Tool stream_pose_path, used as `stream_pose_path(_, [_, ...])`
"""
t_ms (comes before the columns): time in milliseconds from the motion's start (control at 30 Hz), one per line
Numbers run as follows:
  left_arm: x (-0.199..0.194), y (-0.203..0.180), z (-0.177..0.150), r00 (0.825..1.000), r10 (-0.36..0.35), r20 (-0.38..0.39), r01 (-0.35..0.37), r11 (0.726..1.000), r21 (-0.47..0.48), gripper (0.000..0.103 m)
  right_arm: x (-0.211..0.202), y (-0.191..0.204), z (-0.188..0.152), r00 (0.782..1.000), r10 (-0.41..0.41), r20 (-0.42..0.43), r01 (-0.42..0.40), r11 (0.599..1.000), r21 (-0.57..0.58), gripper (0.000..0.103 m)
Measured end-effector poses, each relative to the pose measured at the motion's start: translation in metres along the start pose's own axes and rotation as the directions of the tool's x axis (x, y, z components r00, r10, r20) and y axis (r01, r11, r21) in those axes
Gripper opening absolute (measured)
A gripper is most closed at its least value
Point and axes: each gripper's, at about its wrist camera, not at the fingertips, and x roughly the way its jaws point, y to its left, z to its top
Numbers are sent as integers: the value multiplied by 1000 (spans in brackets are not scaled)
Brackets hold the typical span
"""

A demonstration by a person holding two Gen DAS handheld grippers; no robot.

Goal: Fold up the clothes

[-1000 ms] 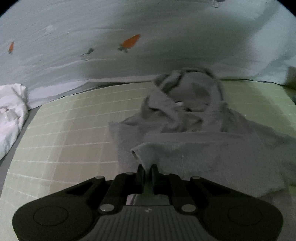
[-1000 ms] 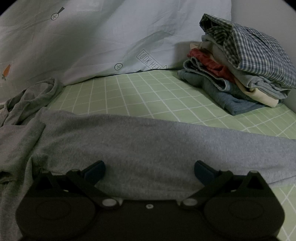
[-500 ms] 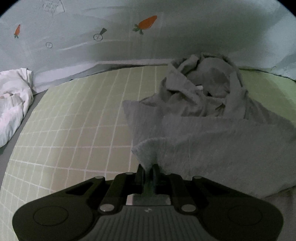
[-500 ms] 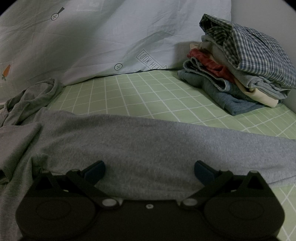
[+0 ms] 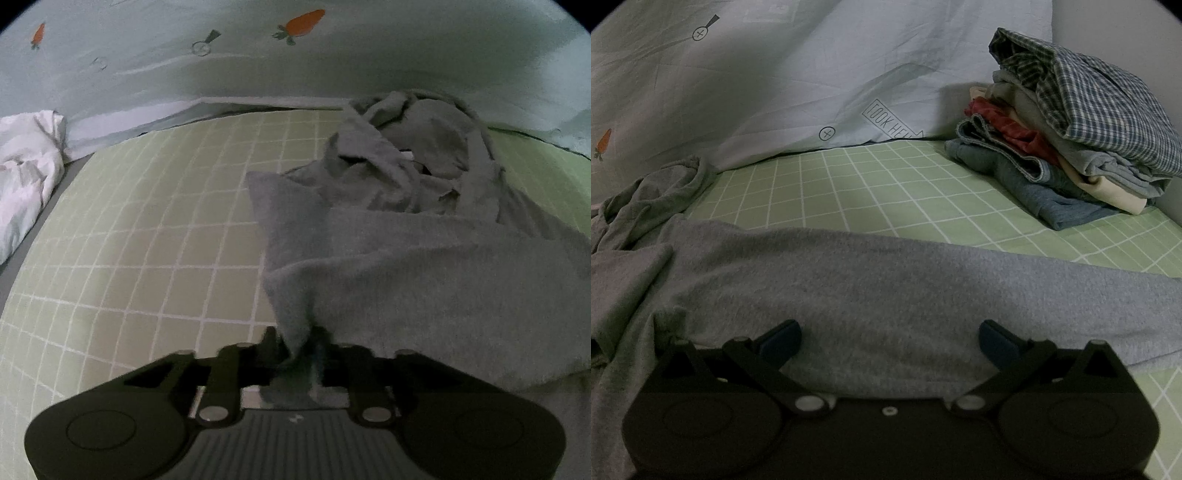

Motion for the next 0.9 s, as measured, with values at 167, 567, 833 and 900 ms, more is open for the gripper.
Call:
stream_pose_path(167, [-27, 17, 3, 994, -69, 88, 78, 992, -98, 90, 2, -4, 5, 999, 22, -23, -23, 1000, -7, 103])
stream_pose_path(567, [-41, -33, -46, 989, -148, 2, 148, 988, 32, 102, 0, -109, 10, 987, -158, -33, 161, 970, 181, 103])
stream_pose_path(833, [-28, -61, -81, 980, -172, -100, 186, 972, 142, 103, -9, -199, -11, 942, -328, -65, 333, 907, 257, 103])
stream_pose_path(900, [-27, -59, -79, 979, -176, -105, 190, 971, 142, 103, -10, -217, -14, 930, -361, -74, 367, 890, 272, 103])
